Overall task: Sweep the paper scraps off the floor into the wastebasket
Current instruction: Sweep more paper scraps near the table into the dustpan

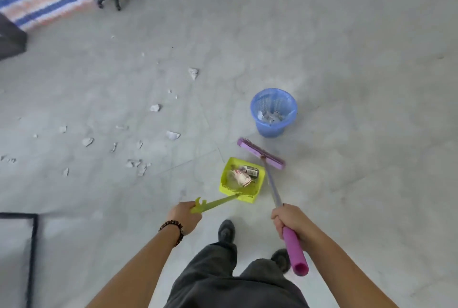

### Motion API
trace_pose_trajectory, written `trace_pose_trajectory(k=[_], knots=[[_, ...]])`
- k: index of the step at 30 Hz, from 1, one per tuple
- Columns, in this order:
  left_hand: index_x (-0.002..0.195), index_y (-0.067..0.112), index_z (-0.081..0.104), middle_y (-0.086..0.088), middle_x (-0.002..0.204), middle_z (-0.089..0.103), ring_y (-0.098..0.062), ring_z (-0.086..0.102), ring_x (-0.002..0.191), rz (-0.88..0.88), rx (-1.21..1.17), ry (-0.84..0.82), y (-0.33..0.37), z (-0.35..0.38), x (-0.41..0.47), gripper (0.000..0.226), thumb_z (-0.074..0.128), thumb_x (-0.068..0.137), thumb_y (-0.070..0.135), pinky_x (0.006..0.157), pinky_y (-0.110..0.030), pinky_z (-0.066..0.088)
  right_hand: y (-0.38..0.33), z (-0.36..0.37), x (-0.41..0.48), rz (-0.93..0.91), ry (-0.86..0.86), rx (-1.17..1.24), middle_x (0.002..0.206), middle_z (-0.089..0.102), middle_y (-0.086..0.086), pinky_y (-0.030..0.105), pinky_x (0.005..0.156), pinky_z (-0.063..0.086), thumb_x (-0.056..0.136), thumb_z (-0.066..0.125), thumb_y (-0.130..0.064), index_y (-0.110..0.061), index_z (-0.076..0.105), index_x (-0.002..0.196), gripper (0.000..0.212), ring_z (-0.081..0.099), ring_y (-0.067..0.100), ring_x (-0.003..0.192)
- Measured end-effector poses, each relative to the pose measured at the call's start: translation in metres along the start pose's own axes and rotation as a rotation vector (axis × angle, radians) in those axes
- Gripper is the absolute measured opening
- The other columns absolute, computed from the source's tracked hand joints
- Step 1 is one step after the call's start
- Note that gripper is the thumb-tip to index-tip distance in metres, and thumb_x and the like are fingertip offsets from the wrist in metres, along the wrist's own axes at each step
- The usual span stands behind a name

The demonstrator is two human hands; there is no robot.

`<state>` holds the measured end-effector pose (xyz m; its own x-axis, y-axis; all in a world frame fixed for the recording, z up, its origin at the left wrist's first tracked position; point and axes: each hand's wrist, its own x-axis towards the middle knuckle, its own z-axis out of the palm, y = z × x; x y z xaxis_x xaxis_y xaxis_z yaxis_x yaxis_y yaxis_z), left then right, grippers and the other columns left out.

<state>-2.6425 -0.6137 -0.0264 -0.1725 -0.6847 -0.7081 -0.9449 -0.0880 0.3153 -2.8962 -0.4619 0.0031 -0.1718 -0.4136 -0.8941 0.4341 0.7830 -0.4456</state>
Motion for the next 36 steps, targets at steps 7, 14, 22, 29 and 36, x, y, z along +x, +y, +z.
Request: trace_pose_trajectory(k=[7, 14, 22, 29, 36], knots=[[0.093, 0.028, 0.067, 0.004, 0.061, 0.055, -0.018, 0.051, 0.055, -0.217, -0.245, 0.165, -0.091, -0.039, 0.008, 0.02, 0.055, 0.081, 0.017, 0.05, -0.021, 0.037, -0.051, 0.112, 0.033, 0.056, -0.091, -0.352, 0.049, 0.044, 0.01, 0.022, 0.037, 0.035, 0.078, 0.055, -0.003, -0.005, 0.053, 0.056, 0.022, 0.038, 0.016, 0.036], [0.086, 0.025, 0.064, 0.002, 0.066, 0.059, -0.019, 0.055, 0.062, -0.378, -0.36, 0.226, -0.185, -0.127, 0.04, 0.013, 0.055, 0.084, 0.016, 0.048, -0.022, 0.036, -0.096, 0.253, 0.055, 0.083, -0.139, -0.576, 0.052, 0.048, 0.008, 0.021, 0.037, 0.037, 0.077, 0.058, -0.002, -0.005, 0.055, 0.06, 0.017, 0.042, 0.014, 0.04], [0.086, 0.021, 0.067, 0.0, 0.064, 0.059, -0.025, 0.058, 0.063, -0.535, -0.519, 0.296, -0.293, -0.201, 0.064, 0.016, 0.053, 0.081, 0.018, 0.052, -0.023, 0.04, -0.152, 0.411, 0.089, -0.007, -0.141, -0.771, 0.045, 0.046, 0.007, 0.018, 0.035, 0.034, 0.081, 0.056, 0.001, -0.005, 0.052, 0.054, 0.028, 0.04, 0.014, 0.033], [0.088, 0.016, 0.069, -0.001, 0.059, 0.053, -0.024, 0.048, 0.054, -0.628, -0.616, 0.303, -0.344, -0.262, 0.116, 0.017, 0.052, 0.082, 0.015, 0.049, -0.021, 0.038, -0.221, 0.529, 0.157, -0.155, -0.201, -0.93, 0.046, 0.049, 0.011, 0.023, 0.038, 0.038, 0.091, 0.057, -0.016, -0.004, 0.054, 0.061, 0.033, 0.042, 0.02, 0.036], [0.073, 0.02, 0.064, 0.0, 0.056, 0.054, -0.021, 0.049, 0.053, -0.775, -0.623, 0.282, -0.374, -0.34, 0.178, 0.025, 0.052, 0.091, 0.032, 0.05, -0.022, 0.036, -0.307, 0.666, 0.255, -0.192, -0.23, -0.98, 0.054, 0.056, 0.013, 0.031, 0.051, 0.046, 0.088, 0.054, -0.023, 0.0, 0.063, 0.076, 0.028, 0.049, 0.023, 0.044]])
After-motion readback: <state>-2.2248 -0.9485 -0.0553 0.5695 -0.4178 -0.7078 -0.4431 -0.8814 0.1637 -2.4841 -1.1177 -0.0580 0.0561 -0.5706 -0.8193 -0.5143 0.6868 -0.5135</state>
